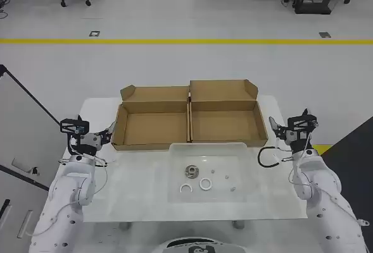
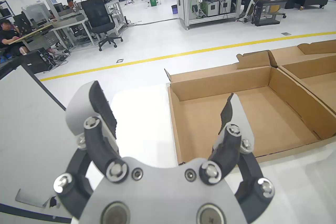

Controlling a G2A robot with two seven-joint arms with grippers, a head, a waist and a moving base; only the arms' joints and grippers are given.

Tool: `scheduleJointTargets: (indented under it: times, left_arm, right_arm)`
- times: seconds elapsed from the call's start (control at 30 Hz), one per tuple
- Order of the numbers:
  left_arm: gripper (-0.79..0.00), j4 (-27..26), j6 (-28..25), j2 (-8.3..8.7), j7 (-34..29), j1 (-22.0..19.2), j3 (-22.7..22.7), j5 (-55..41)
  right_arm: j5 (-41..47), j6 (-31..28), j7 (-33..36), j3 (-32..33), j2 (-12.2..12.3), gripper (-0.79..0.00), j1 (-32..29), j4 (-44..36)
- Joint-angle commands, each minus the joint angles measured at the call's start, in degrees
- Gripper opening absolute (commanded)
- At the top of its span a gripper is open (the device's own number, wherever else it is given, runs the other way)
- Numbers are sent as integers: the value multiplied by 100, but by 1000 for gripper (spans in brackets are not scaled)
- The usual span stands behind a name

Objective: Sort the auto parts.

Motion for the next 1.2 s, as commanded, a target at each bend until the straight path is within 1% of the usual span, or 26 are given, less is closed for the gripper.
scheduleJointTargets:
  times: [0.0,0.37,0.43,0.53,0.67,0.83,1.0,1.17]
  left_arm:
    - [0,0,0,0,0,0,0,0]
    - [0,0,0,0,0,0,0,0]
    - [0,0,0,0,0,0,0,0]
    - [0,0,0,0,0,0,0,0]
    - [0,0,0,0,0,0,0,0]
    - [0,0,0,0,0,0,0,0]
    - [0,0,0,0,0,0,0,0]
    - [0,0,0,0,0,0,0,0]
  right_arm:
    - [0,0,0,0,0,-1,0,0]
    - [0,0,0,0,0,0,0,0]
    - [82,-72,-16,65,1,0,-9,-178]
    - [59,-361,27,276,27,0,-144,-600]
    - [68,-1075,424,658,87,0,-415,-1291]
    - [169,-2347,1212,1204,190,0,-562,-1953]
    - [355,-3640,2086,1622,308,0,-404,-2262]
    - [597,-4722,3070,1688,437,0,14,-2357]
